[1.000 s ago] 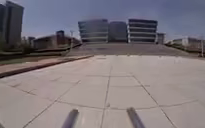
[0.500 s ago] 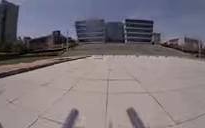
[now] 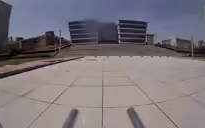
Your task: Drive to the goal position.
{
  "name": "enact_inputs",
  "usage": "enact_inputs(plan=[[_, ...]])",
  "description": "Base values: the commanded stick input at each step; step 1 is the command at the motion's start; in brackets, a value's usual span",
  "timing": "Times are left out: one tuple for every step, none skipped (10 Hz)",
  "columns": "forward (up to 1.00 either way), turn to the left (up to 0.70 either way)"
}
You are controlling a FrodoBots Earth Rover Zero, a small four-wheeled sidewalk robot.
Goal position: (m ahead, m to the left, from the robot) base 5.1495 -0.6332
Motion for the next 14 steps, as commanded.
enact_inputs(plan=[[0.7, -0.21], [0.7, -0.29], [0.7, -0.34], [0.7, -0.21], [0.7, 0.0], [0.7, 0.0], [0.7, 0.0], [0.7, 0.0], [0.7, 0.0], [0.7, 0.0], [0.7, 0.0], [0.7, 0.0], [0.7, 0.0], [0.7, 0.0]])
